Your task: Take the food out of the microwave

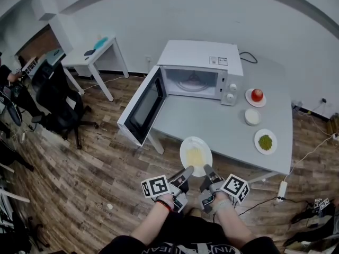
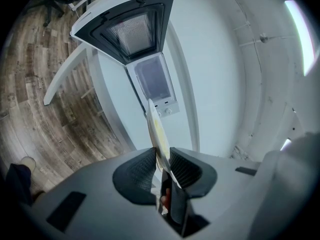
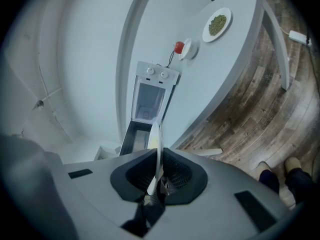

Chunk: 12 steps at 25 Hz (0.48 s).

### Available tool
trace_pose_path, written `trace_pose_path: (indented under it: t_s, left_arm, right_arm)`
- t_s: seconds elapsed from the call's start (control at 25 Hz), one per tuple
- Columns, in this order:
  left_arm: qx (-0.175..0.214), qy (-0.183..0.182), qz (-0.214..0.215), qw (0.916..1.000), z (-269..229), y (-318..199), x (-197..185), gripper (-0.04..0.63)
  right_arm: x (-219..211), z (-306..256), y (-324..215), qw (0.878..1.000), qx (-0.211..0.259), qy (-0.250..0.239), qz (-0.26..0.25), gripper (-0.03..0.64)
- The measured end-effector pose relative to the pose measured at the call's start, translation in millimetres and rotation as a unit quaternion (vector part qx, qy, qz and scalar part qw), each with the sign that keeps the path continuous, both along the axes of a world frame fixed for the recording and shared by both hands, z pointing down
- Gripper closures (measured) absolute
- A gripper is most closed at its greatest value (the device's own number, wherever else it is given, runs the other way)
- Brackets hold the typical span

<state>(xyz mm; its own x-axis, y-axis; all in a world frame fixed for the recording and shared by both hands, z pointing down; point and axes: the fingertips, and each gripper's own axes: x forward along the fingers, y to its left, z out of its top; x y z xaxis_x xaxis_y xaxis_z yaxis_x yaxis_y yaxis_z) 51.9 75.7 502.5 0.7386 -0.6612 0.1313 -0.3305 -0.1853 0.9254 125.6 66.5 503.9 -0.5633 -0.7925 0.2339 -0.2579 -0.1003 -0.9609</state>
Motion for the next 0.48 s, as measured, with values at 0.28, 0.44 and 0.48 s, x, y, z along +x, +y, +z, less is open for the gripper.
trace_pose_path:
  t_s: [0.28,0.44,0.48]
  left_arm:
    - [-0.005,0.016,0.002,0.9999,-1.3,11.9,9.4,0.515]
    - [-0.008,0.014,0.002,0.9999,0.9,17.3,14.4,0.515]
    - [-0.009,0.013,0.003,0.9999,1.5,19.1,15.4,0.515]
  right_arm:
    - [6.7,0.9,10.5,1.000,0.001,0.000,0.000,0.568]
    - [11.4,3.5,15.9,1.000,-0.002,-0.004,0.000,0.568]
    - [12.4,4.2,17.8,1.000,-0.003,-0.005,0.000,0.568]
